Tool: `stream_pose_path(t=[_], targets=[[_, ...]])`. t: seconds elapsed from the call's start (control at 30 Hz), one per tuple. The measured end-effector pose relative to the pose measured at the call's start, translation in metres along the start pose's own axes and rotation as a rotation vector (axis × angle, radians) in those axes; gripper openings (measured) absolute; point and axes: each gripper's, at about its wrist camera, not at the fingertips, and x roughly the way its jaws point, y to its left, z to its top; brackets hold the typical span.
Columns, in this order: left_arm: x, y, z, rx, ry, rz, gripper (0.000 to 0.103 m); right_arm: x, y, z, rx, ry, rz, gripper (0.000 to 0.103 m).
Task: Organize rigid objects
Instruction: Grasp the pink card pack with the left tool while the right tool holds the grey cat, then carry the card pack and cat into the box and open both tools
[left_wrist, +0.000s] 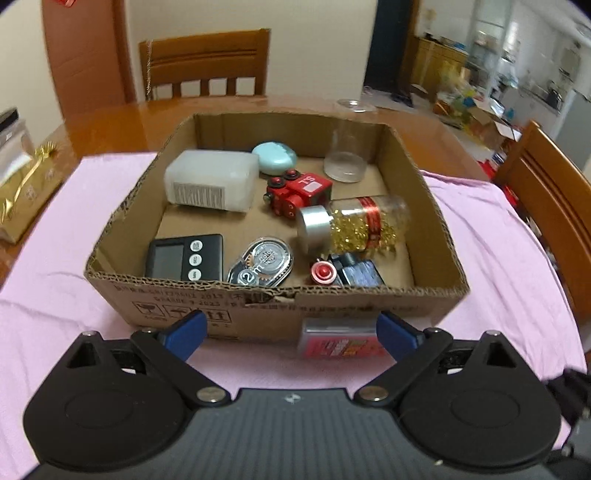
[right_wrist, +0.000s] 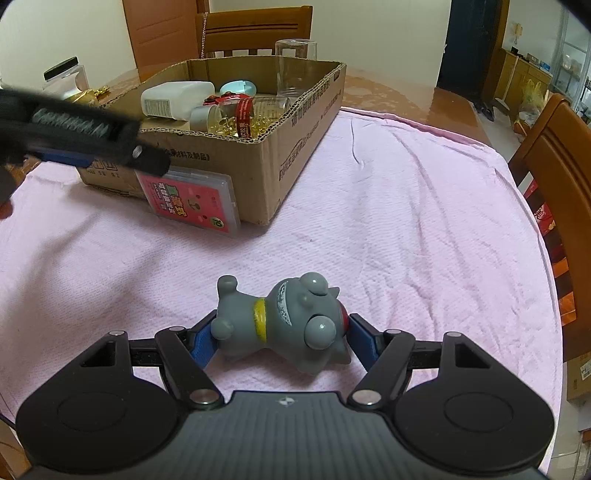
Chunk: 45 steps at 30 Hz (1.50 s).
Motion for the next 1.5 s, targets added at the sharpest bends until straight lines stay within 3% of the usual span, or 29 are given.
stream_pose_path(t=[0.23,0.43,0.57,0.7,0.97,1.23,1.37,1.5], targets=[[0.008,0.006,-0.003,-0.046,0.02,-0.014,0.1,0.0,-0.001,-0.001,0.013,-0.001,-0.001,0.076],[-0.007,0.007,-0.016,0.027,0.071,0.002,0.097,0.0,-0.002,-0.001,0.007,0.0,0.005,0.076],[-0.017,-0.002,-0.017,0.089,0.047,-0.043,0.098,0.0,-0.001,-0.001,-0.004,-0.001,0.004,0.076],[0.0,-0.024,-0.019,0.152,0.072,-0.106,0.099,-0.001,0.001,-0.001,-0.019,-0.001,0.003,0.076],[0.04,-0.046,-0.032,0.201,0.143,-0.049,0.1,-0.001,0.001,-0.002,-0.014,-0.003,0.002,0.076],[0.034,-0.025,-0.039,0.193,0.143,-0.016,0.101,-0.001,-0.001,-0.002,-0.008,-0.003,0.008,0.076],[0.029,-0.029,-0.04,0.215,0.133,-0.031,0.091,0.0,-0.001,-0.001,-0.015,-0.001,0.005,0.076],[0.024,-0.031,-0.043,0.218,0.144,-0.035,0.09,0.0,0.0,0.001,-0.017,0.002,0.004,0.076]])
